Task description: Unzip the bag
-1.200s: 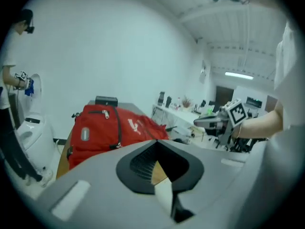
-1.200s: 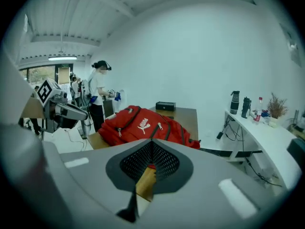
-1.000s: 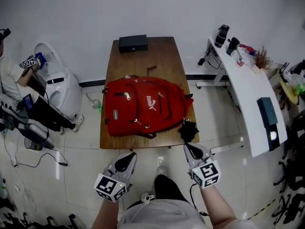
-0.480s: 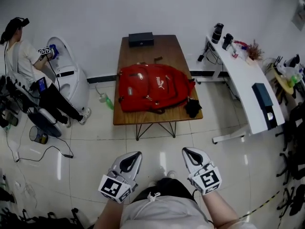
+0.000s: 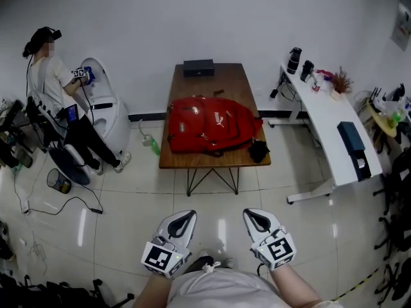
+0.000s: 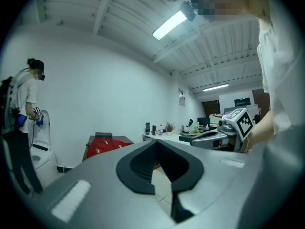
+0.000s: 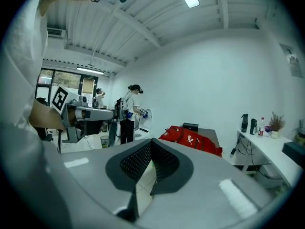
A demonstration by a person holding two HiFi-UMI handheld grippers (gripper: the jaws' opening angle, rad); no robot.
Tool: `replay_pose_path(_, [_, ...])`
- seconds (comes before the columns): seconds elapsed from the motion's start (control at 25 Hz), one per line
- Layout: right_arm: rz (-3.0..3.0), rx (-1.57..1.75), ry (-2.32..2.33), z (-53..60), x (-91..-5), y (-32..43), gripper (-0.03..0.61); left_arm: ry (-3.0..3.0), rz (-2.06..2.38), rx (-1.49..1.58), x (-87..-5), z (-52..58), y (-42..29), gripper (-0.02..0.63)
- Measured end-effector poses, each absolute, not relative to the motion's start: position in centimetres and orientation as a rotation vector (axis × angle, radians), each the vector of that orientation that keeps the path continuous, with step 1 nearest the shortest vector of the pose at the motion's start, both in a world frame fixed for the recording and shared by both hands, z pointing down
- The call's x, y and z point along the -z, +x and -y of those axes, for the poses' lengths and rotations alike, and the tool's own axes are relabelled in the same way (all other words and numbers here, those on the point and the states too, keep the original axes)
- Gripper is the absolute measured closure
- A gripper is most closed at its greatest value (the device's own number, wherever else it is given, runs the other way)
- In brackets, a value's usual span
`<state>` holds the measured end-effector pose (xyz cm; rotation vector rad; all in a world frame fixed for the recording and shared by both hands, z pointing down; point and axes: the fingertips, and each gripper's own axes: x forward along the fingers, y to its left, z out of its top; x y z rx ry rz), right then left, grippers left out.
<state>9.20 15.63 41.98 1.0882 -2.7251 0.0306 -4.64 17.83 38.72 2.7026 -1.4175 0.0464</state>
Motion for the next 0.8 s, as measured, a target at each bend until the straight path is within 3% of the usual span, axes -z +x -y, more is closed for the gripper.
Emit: replay_pose_path(0.8, [2.722, -0.042, 1.123, -16.5, -39.8, 9.9, 0.572, 2.640, 1.476, -0.022, -38.3, -19.1, -4.1, 0.606])
